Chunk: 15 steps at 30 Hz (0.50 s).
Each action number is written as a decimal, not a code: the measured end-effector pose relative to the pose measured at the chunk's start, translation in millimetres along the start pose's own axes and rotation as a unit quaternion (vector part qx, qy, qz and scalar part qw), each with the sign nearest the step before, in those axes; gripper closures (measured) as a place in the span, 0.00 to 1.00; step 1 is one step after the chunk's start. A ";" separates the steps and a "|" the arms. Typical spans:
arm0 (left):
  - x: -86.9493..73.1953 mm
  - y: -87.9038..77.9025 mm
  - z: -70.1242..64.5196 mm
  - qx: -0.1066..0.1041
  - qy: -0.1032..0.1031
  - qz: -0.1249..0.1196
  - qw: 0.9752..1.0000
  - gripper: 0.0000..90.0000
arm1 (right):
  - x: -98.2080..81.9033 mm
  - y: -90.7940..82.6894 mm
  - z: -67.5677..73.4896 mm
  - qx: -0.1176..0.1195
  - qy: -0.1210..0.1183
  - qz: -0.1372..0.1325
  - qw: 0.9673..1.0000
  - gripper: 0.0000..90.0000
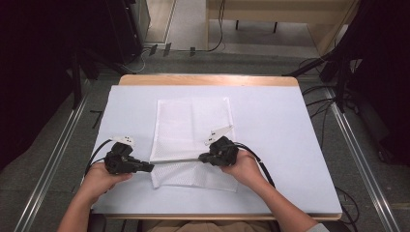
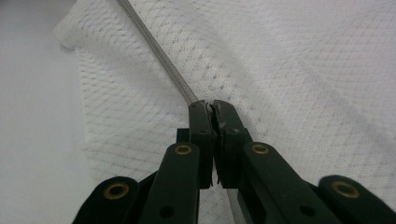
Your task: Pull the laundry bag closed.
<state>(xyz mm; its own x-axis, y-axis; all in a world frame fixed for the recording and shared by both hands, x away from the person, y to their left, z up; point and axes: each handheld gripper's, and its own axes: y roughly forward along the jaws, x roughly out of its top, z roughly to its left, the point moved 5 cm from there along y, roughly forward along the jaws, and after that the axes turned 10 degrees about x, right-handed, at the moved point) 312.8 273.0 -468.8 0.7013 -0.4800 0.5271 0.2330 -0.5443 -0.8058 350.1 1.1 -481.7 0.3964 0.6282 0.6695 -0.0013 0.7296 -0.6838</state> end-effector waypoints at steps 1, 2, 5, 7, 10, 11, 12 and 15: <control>-0.1 0.3 0.1 0.001 0.000 0.000 1.000 0.98 | -0.7 1.0 0.0 0.002 -0.001 0.001 1.000 0.98; -0.3 0.6 0.2 0.001 -0.001 0.001 1.000 0.98 | -1.0 1.4 -0.1 0.001 -0.001 0.001 1.000 0.98; -0.6 0.2 0.6 0.002 0.001 0.002 1.000 0.98 | -2.8 1.5 1.0 0.002 -0.006 0.007 1.000 0.98; -0.6 -0.1 0.7 0.001 0.002 0.002 1.000 0.98 | -3.1 0.5 1.2 0.001 -0.002 0.006 1.000 0.98; -0.5 0.2 0.3 0.000 0.000 0.001 1.000 0.98 | -4.0 -1.3 1.4 0.002 -0.003 0.005 1.000 0.98; -0.5 0.1 -0.1 0.000 0.003 0.002 1.000 0.98 | -4.4 -1.7 1.5 0.003 -0.003 0.004 1.000 0.98; -0.6 0.0 0.1 0.000 0.004 0.002 1.000 0.98 | -5.2 -2.4 2.2 0.003 -0.001 0.005 1.000 0.98; -0.9 -0.2 0.6 0.000 0.002 0.003 1.000 0.98 | -8.5 -4.3 1.3 0.002 -0.001 0.010 1.000 0.98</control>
<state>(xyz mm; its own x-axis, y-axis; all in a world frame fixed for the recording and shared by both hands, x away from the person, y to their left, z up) 312.4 274.0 -469.3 0.7002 -0.4851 0.5238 0.2290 -0.5424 -0.8083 345.5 -7.0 -484.1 0.3936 0.6439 0.6561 -0.0138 0.7178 -0.6962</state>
